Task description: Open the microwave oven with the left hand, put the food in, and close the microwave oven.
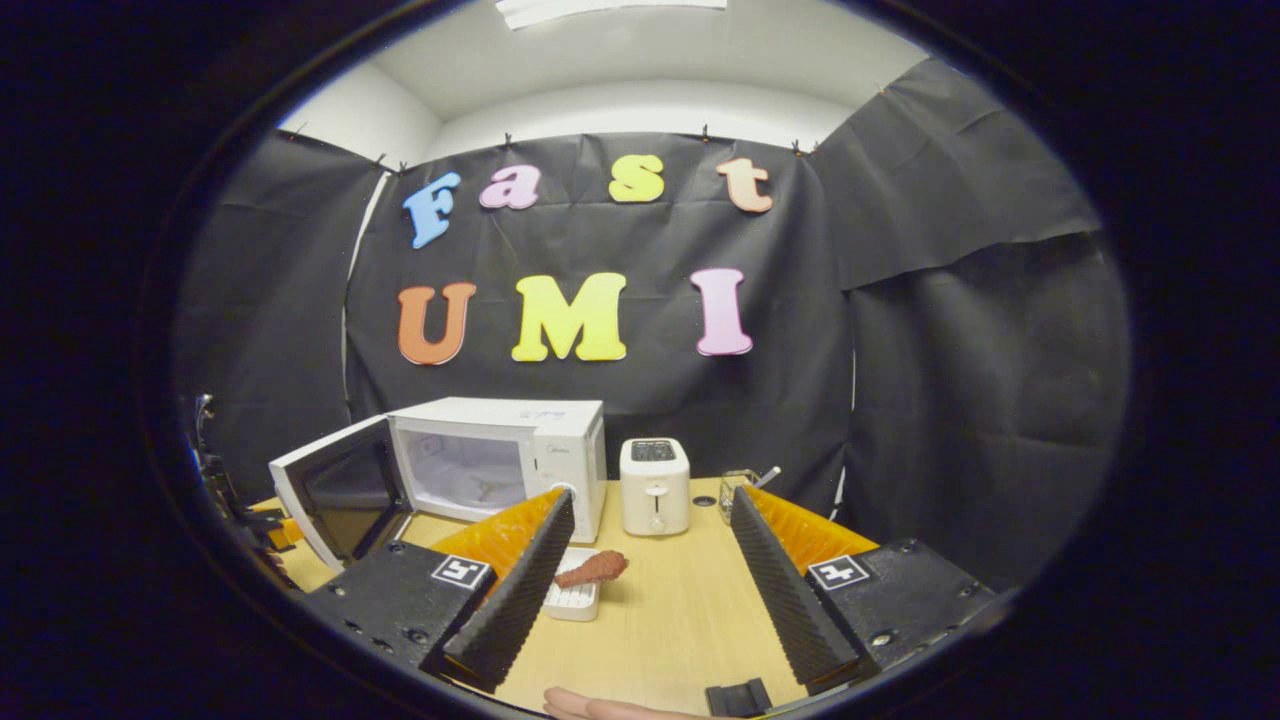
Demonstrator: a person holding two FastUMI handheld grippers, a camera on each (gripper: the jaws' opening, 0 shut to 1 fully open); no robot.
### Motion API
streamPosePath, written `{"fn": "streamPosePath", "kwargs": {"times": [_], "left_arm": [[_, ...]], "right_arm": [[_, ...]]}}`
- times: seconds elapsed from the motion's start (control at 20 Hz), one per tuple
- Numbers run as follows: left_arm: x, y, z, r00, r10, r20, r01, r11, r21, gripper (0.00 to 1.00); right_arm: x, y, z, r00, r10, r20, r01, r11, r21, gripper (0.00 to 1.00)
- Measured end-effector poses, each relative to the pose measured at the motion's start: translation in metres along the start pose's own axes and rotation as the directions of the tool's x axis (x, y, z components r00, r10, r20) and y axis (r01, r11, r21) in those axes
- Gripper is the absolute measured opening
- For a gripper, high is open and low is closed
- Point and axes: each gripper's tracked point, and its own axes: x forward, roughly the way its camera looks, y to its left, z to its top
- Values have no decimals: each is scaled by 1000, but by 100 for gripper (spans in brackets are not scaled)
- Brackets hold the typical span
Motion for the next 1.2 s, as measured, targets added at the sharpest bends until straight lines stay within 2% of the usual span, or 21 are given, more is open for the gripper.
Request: {"fn": "streamPosePath", "kwargs": {"times": [0.1,0.15,0.2,0.25,0.3,0.35,0.4,0.45,0.5,0.55,0.65,0.7,0.75,0.8,0.9,0.95,1.0,1.05,1.1,1.2], "left_arm": [[-14,0,17,996,-52,67,53,999,-3,89],[-19,3,23,994,-66,85,68,997,-19,89],[-21,13,24,995,-55,84,58,998,-36,89],[-19,22,24,996,-48,77,52,998,-43,89],[-17,29,26,996,-51,76,54,998,-41,91],[-18,35,26,996,-48,77,52,998,-46,97],[-17,47,26,997,-21,70,25,998,-58,97],[-17,54,21,999,3,47,0,998,-64,87],[-20,60,19,999,20,34,-18,998,-65,96],[-27,62,21,999,27,35,-24,997,-68,94],[-40,56,31,999,19,48,-16,998,-67,94],[-48,54,35,998,20,56,-17,998,-58,94],[-56,49,44,997,19,77,-15,999,-44,94],[-61,43,54,996,15,93,-12,999,-32,94],[-69,25,74,992,-5,129,7,1000,-16,94],[-71,15,84,989,-20,144,22,1000,-10,94],[-71,4,91,988,-37,150,38,999,-2,93],[-70,-6,98,986,-52,156,51,999,6,93],[-69,-16,104,984,-68,163,65,998,22,93],[-65,-29,118,981,-71,182,62,996,58,94]], "right_arm": [[2,5,-2,1000,4,-5,-5,1000,-8,100],[2,7,-2,1000,4,-8,-4,1000,-11,94],[2,9,-3,1000,5,-12,-6,1000,-12,100],[3,11,-3,1000,12,-18,-12,1000,-11,94],[3,14,-3,1000,18,-21,-18,1000,-10,94],[3,16,-3,1000,20,-23,-20,1000,-9,100],[3,17,-3,1000,21,-23,-21,1000,-10,100],[3,18,-2,1000,22,-20,-22,1000,-12,100],[4,20,-3,999,25,-20,-25,1000,-14,100],[5,22,-4,999,29,-22,-30,999,-17,94],[11,25,-5,999,41,-31,-42,999,-28,94],[17,26,-6,998,50,-43,-51,998,-33,100],[23,26,-8,997,56,-54,-58,998,-35,100],[30,26,-9,996,59,-65,-62,997,-40,95],[47,23,-13,994,60,-88,-65,996,-53,94],[55,21,-17,993,62,-105,-68,996,-57,100],[64,19,-22,990,65,-126,-73,996,-57,100],[72,18,-29,986,72,-150,-80,995,-53,95],[79,17,-34,981,81,-175,-90,995,-42,100],[95,14,-45,968,104,-229,-110,994,-12,100]]}}
